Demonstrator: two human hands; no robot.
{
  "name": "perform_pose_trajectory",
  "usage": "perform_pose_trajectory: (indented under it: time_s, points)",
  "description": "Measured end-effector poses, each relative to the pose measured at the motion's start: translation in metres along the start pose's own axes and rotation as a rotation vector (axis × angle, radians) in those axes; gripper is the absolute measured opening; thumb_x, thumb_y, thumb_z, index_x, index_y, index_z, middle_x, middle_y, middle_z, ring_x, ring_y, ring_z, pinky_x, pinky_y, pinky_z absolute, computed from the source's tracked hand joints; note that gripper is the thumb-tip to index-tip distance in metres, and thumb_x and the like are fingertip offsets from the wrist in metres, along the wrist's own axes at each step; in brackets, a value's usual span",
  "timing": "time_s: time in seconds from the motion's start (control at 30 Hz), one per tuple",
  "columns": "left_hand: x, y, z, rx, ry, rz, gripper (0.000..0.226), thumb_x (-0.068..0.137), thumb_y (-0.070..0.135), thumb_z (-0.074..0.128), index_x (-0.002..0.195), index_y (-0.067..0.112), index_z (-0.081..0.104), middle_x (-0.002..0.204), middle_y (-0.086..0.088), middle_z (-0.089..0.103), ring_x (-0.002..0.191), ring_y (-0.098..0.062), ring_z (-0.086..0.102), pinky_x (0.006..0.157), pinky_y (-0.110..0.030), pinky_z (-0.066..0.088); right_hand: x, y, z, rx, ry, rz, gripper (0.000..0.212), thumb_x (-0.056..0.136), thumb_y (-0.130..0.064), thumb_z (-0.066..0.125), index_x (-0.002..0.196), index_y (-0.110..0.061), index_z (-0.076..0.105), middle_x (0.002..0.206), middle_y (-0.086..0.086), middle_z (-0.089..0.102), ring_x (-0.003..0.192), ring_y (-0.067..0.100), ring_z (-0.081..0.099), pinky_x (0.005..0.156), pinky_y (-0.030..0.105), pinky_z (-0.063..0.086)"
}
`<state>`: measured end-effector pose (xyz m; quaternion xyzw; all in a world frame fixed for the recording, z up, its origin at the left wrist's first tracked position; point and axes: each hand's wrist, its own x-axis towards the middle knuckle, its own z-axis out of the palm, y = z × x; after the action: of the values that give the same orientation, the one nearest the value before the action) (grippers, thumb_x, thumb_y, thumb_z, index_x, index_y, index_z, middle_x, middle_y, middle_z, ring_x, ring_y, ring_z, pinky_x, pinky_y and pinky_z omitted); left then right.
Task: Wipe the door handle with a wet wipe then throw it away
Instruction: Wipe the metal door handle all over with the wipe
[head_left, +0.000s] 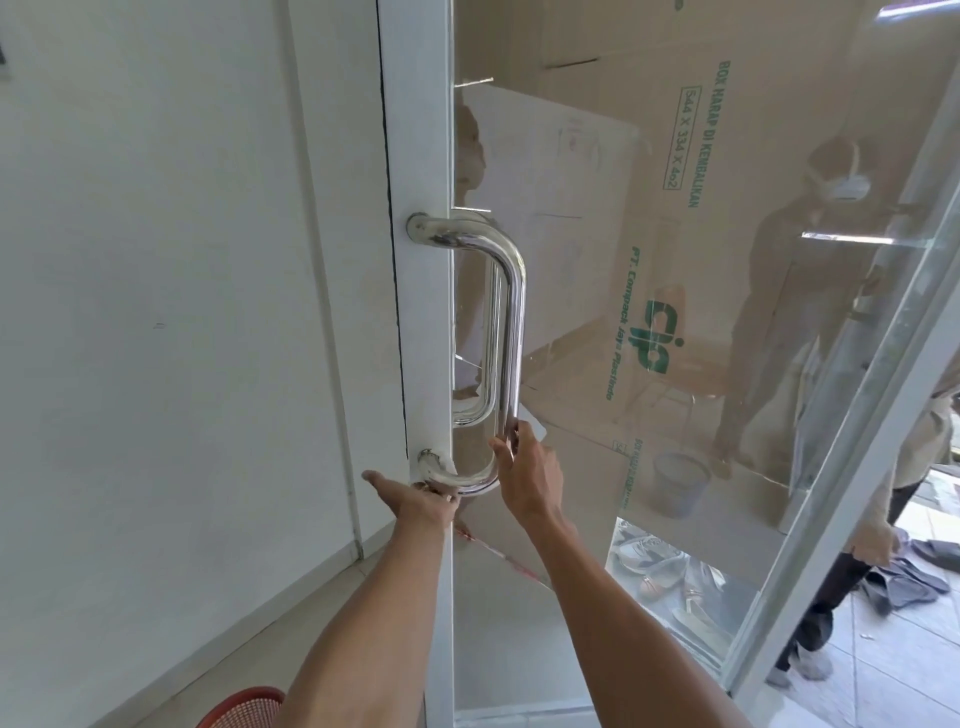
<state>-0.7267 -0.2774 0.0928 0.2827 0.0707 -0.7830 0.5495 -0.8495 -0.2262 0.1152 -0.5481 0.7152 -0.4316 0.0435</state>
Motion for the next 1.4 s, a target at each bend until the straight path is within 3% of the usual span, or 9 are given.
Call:
perform_pose_trajectory:
  time_s: [0.1,0.27,0.5,0.63,0.73,0.93,1.03,1.3,1.4]
  points:
    - [-0.003,-0.008,-0.002,0.030,-0.014,0.009,0.102,0.075,0.085,0.029,0.148,0.013,0.028,0.153,-0.007,0.033,0.139,-0.024,0.036,0.116,-0.044,0.024,0.001,-0.003,-0.002,0.012,-0.006,0.012,0.032,0.097,-0.041,0.050,0.117,-0.016,0.054,0.100,0.009,0.069,0.087,0.032,0.063,0.062,0.031,0.038]
    - [-0.010,-0.030,-0.008,0.171,-0.081,-0.008,0.088,0.082,0.079,0.018,0.147,0.022,0.031,0.154,-0.002,0.033,0.143,-0.021,0.029,0.117,-0.054,0.007,0.005,-0.003,-0.005,0.022,-0.014,0.031,0.030,0.096,-0.038,0.053,0.115,-0.015,0.055,0.101,0.008,0.069,0.090,0.031,0.063,0.064,0.029,0.035]
    - [-0.006,0.022,-0.005,0.160,-0.013,0.020,0.099,0.078,0.081,0.035,0.140,0.004,0.040,0.150,-0.018,0.035,0.139,-0.033,0.034,0.111,-0.046,0.031,0.009,-0.006,-0.001,0.029,-0.034,0.049,0.032,0.096,-0.036,0.055,0.119,-0.013,0.055,0.105,0.009,0.069,0.095,0.032,0.063,0.066,0.031,0.039]
    - [-0.003,0.007,-0.002,0.265,-0.002,-0.004,0.097,0.081,0.078,0.034,0.143,0.005,0.035,0.151,-0.011,0.037,0.139,-0.027,0.036,0.113,-0.042,0.028,0.013,-0.007,0.001,0.042,-0.032,0.066,0.032,0.095,-0.034,0.057,0.119,-0.013,0.055,0.104,0.008,0.070,0.095,0.032,0.063,0.066,0.030,0.039]
    - [-0.006,-0.017,-0.009,0.361,-0.051,-0.040,0.089,0.081,0.080,0.027,0.139,0.014,0.042,0.147,-0.008,0.044,0.135,-0.026,0.042,0.112,-0.047,0.024,0.015,-0.008,0.000,0.057,-0.034,0.084,0.031,0.094,-0.035,0.058,0.117,-0.014,0.057,0.102,0.007,0.070,0.093,0.030,0.063,0.067,0.028,0.037]
    - [-0.004,0.012,-0.002,0.162,0.008,0.050,0.097,0.079,0.078,0.041,0.142,0.004,0.034,0.147,-0.012,0.040,0.134,-0.029,0.042,0.111,-0.043,0.033,0.017,-0.008,0.004,0.075,-0.049,0.094,0.032,0.093,-0.035,0.059,0.116,-0.013,0.056,0.099,0.006,0.068,0.088,0.027,0.062,0.066,0.028,0.039]
    - [0.000,0.023,-0.002,0.226,0.036,0.056,0.095,0.082,0.077,0.037,0.138,0.000,0.040,0.146,-0.013,0.042,0.135,-0.027,0.040,0.111,-0.039,0.033,0.018,-0.007,0.007,0.064,-0.048,0.103,0.033,0.094,-0.035,0.058,0.117,-0.012,0.055,0.099,0.008,0.068,0.087,0.029,0.062,0.065,0.030,0.039]
    - [-0.002,-0.024,-0.005,0.223,-0.115,-0.091,0.101,0.075,0.082,0.040,0.146,0.010,0.032,0.148,-0.013,0.039,0.136,-0.031,0.039,0.115,-0.044,0.026,0.020,-0.015,0.005,0.072,-0.061,0.123,0.028,0.094,-0.031,0.059,0.113,-0.010,0.056,0.098,0.009,0.068,0.089,0.028,0.061,0.066,0.028,0.035]
    - [0.005,-0.009,-0.001,0.085,-0.060,0.009,0.100,0.075,0.077,0.050,0.145,0.009,0.030,0.148,-0.013,0.038,0.135,-0.032,0.040,0.114,-0.046,0.031,0.019,-0.013,0.004,0.045,-0.066,0.100,0.029,0.095,-0.031,0.058,0.113,-0.008,0.055,0.098,0.010,0.066,0.087,0.028,0.059,0.065,0.029,0.036]
